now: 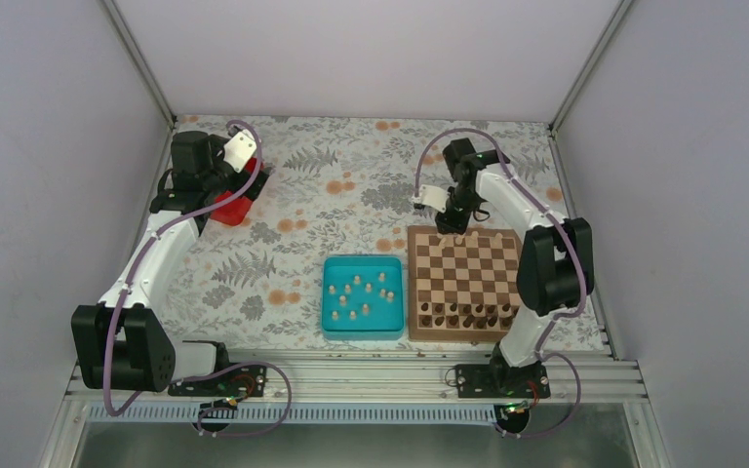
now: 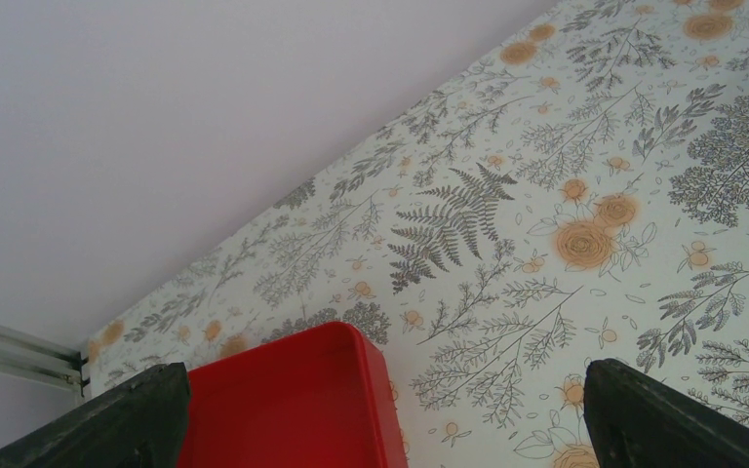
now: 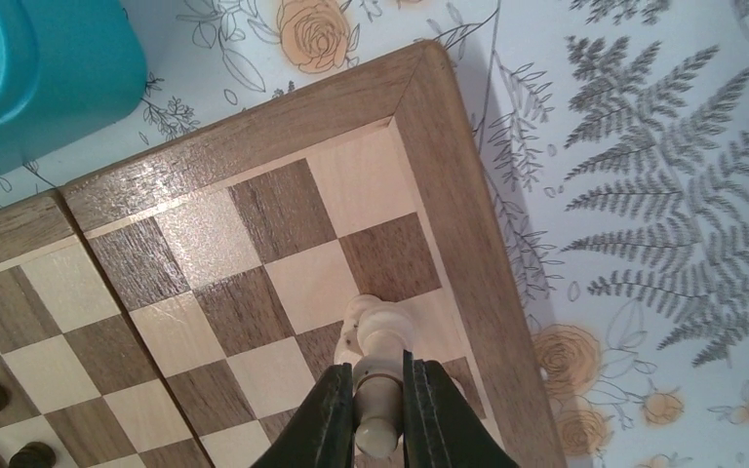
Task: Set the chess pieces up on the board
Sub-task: Adjust the chess piece on the chessboard.
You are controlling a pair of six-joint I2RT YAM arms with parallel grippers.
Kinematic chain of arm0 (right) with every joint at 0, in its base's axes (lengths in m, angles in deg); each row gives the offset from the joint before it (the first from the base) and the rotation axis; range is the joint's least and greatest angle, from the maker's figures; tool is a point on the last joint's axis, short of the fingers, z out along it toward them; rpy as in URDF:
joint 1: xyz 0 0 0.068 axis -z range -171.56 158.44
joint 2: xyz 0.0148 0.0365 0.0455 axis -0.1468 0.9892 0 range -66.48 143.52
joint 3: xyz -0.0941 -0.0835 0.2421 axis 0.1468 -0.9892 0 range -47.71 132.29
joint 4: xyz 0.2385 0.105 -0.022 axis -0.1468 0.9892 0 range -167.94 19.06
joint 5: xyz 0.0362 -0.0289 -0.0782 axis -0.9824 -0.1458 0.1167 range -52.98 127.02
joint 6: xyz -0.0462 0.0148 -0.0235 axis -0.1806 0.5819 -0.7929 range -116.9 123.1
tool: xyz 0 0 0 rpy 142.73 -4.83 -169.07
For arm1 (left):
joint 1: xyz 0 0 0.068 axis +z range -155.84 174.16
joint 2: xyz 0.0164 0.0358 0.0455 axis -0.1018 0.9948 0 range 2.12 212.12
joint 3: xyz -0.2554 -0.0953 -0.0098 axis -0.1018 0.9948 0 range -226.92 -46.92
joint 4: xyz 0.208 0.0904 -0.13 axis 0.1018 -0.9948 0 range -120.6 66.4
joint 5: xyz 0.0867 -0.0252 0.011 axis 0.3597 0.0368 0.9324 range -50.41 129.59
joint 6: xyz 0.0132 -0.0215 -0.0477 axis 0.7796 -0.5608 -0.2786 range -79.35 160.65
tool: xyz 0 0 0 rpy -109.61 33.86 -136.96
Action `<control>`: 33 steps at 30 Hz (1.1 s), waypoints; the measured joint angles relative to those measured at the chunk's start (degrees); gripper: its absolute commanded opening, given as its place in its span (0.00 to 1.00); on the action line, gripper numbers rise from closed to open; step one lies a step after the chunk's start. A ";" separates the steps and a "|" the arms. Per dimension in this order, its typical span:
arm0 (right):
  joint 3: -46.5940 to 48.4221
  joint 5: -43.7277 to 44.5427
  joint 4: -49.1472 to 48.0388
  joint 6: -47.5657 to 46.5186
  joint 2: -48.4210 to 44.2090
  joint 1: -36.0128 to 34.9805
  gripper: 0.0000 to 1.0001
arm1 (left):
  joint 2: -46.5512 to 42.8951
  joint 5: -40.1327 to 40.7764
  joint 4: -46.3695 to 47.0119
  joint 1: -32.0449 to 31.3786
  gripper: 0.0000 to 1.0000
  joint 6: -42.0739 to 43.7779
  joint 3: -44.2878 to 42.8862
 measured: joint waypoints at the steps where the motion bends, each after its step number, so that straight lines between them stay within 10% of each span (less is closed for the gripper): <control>1: 0.02 0.00 -0.13 0.00 -0.44 0.00 0.10 | -0.02 0.00 -0.02 0.00 1.00 0.00 0.00; 33: -1.40 3.13 1.27 -3.69 -5.18 25.00 0.12 | -0.02 -0.02 -0.02 0.02 1.00 -0.02 0.00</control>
